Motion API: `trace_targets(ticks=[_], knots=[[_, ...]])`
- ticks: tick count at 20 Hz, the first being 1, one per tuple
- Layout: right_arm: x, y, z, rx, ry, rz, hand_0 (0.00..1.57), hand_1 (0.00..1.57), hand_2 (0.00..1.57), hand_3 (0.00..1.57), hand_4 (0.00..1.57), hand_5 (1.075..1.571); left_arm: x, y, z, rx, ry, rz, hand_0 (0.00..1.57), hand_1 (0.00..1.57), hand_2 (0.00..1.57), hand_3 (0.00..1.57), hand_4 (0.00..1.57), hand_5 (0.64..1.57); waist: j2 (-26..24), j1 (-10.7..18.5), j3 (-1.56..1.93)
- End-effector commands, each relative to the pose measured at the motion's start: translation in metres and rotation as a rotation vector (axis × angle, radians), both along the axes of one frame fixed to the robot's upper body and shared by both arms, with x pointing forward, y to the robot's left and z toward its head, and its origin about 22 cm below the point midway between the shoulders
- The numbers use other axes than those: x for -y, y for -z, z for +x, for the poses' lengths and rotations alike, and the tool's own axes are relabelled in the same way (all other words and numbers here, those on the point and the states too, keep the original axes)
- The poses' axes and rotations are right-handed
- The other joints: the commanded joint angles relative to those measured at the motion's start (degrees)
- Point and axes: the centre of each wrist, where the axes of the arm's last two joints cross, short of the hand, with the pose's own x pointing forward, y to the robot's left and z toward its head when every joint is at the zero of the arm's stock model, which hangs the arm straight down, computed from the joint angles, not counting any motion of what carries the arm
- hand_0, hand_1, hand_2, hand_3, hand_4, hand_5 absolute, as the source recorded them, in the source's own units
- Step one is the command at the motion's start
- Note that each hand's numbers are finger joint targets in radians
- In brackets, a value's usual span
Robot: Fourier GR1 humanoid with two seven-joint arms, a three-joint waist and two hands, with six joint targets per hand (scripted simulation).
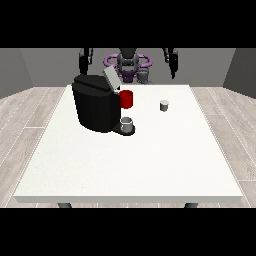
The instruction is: Insert the coffee pod into the coffee machine and close the lid
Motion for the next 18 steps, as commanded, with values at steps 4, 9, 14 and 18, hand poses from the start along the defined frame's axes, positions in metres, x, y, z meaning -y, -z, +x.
trace_targets(ticks=[4, 9, 14, 18], knots=[[0.022, 0.01, -0.004, -0.067, 0.076, 0.03, 0.0, 0.0, 0.0, 0.0, 0.13, 1.571, -0.013, 0.014, -0.017, 0.069, 0.047, -0.039, 0.0, 0.0, 0.0, 0.0, 0.31, 1.571, -2.5, 1.3, -0.87], [0.024, 0.034, -0.024, 0.03, 0.257, 0.087, 0.0, 0.0, 0.0, 0.0, 0.09, 1.571, -0.014, 0.006, -0.025, 0.051, 0.095, 0.107, 0.0, 0.0, 0.0, 0.0, 0.21, 1.571, -4.8, -0.5, -0.81], [-0.001, 0.007, -0.003, 0.105, 0.171, 0.121, 0.0, 0.0, 0.0, 0.0, 0.27, 1.571, -0.053, -0.011, 0.02, 0.068, 0.024, 0.203, 0.0, 0.0, 0.0, 0.0, 0.0, 1.571, 0.7, -4.0, -0.86], [-0.017, 0.01, -0.002, 0.146, 0.168, 0.117, 0.0, 0.0, 0.0, 0.0, 0.18, 1.571, -0.058, -0.013, 0.039, 0.004, 0.023, 0.212, 0.0, 0.0, 0.0, 0.0, 0.0, 1.571, 3.2, -5.5, -0.86]])
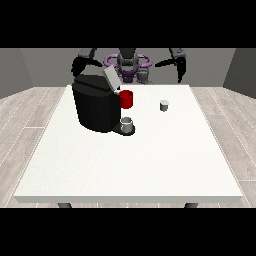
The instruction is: Insert the coffee pod into the coffee machine and close the lid
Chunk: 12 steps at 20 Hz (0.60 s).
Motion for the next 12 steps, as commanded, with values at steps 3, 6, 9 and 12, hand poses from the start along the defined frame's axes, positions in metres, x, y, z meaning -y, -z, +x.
trace_targets(ticks=[3, 6, 9, 12], knots=[[0.008, -0.005, 0.005, 0.039, -0.002, 0.033, 0.0, 0.0, 0.0, 0.0, 0.17, 1.571, -0.039, 0.0, 0.019, -0.067, -0.003, 0.055, 0.0, 0.0, 0.0, 0.0, 0.0, 1.571, 2.4, -1.2, -0.02], [-0.011, -0.028, 0.009, 0.067, -0.083, 0.023, 0.0, 0.0, 0.0, 0.0, 0.19, 1.571, -0.039, 0.009, 0.035, -0.109, -0.083, 0.06, 0.0, 0.0, 0.0, 0.0, 0.0, 1.571, 5.4, -6.0, -0.05], [-0.023, -0.015, 0.0, 0.062, -0.087, 0.01, 0.0, 0.0, 0.0, 0.0, 0.28, 1.571, -0.04, 0.018, 0.045, -0.124, -0.097, 0.067, 0.0, 0.0, 0.0, 0.0, 0.0, 1.571, 5.2, -5.5, -0.04], [-0.008, -0.014, 0.014, 0.032, -0.051, 0.014, 0.0, 0.0, 0.0, 0.0, 0.26, 1.571, -0.029, 0.018, 0.055, -0.163, -0.074, 0.122, 0.0, 0.0, 0.0, 0.0, 0.0, 1.571, 5.5, -3.7, -0.02]])
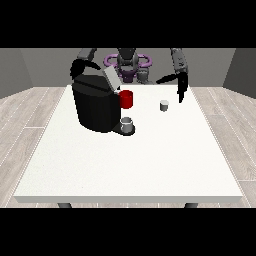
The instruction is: Insert the coffee pod into the coffee machine and close the lid
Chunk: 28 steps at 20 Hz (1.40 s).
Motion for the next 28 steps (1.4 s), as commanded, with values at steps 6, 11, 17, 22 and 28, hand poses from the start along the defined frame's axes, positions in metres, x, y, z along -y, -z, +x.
trace_targets(ticks=[6, 11, 17, 22, 28], knots=[[0.0, 0.0, 0.015, -0.061, 0.046, -0.008, 0.0, 0.0, 0.0, 0.0, 0.4, 1.571, -0.001, 0.012, 0.018, -0.094, 0.044, 0.131, 0.0, 0.0, 0.0, 0.0, 0.0, 1.571, 0.5, 0.8, 0.0], [-0.005, 0.015, 0.017, -0.076, 0.037, -0.023, 0.0, 0.0, 0.0, 0.0, 0.39, 1.571, 0.008, 0.029, 0.02, -0.09, 0.09, 0.181, 0.0, 0.0, 0.46, 0.0, 0.0, 1.571, 1.1, 1.8, 0.0], [-0.004, 0.019, 0.023, -0.104, 0.023, -0.05, 0.0, 0.0, 0.0, 0.0, 0.42, 1.571, 0.004, 0.015, 0.038, -0.133, 0.021, 0.247, 0.81, 0.81, 0.85, 0.5, 0.0, 1.571, 3.0, 0.6, 0.01], [-0.008, 0.011, 0.029, -0.124, 0.054, -0.064, 0.0, 0.0, 0.0, 0.0, 0.43, 1.571, 0.018, 0.037, 0.03, -0.19, 0.081, 0.377, 0.58, 0.58, 0.72, 0.47, 0.0, 1.571, 0.6, 1.1, 0.01], [-0.02, 0.027, 0.014, -0.139, 0.051, -0.04, 0.0, 0.0, 0.0, 0.0, 0.45, 1.571, 0.014, 0.057, 0.016, -0.111, 0.09, 0.495, 0.65, 0.65, 0.79, 0.53, 0.0, 1.571, 0.9, 0.7, 0.0]])
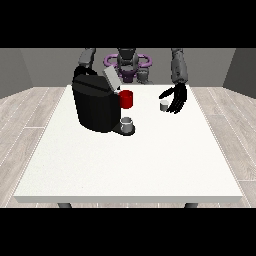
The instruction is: Insert the coffee pod into the coffee machine and close the lid
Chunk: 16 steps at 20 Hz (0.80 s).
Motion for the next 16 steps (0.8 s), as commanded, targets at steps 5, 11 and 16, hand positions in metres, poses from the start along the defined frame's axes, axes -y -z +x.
trace_targets(ticks=[5, 11, 16], knots=[[0.004, -0.006, 0.013, 0.025, 0.0, -0.007, 0.0, 0.0, 0.0, 0.0, 0.53, 1.571, 0.027, -0.003, 0.018, 0.11, -0.027, 0.065, 0.69, 0.69, 0.85, 0.65, 0.29, 1.571, 1.2, -0.4, 0.0], [-0.011, -0.01, 0.004, 0.014, 0.002, 0.02, 0.0, 0.0, 0.0, 0.0, 0.5, 1.571, 0.004, 0.012, 0.006, 0.116, 0.001, 0.164, 0.97, 0.97, 1.09, 0.86, 0.32, 1.571, 0.3, -0.9, -0.01], [-0.017, -0.023, 0.008, 0.079, -0.04, 0.043, 0.0, 0.0, 0.0, 0.0, 0.52, 1.571, -0.01, 0.01, 0.009, 0.131, -0.015, 0.212, 1.03, 1.03, 1.11, 0.89, 0.29, 1.571, 4.7, -3.0, -0.03]])
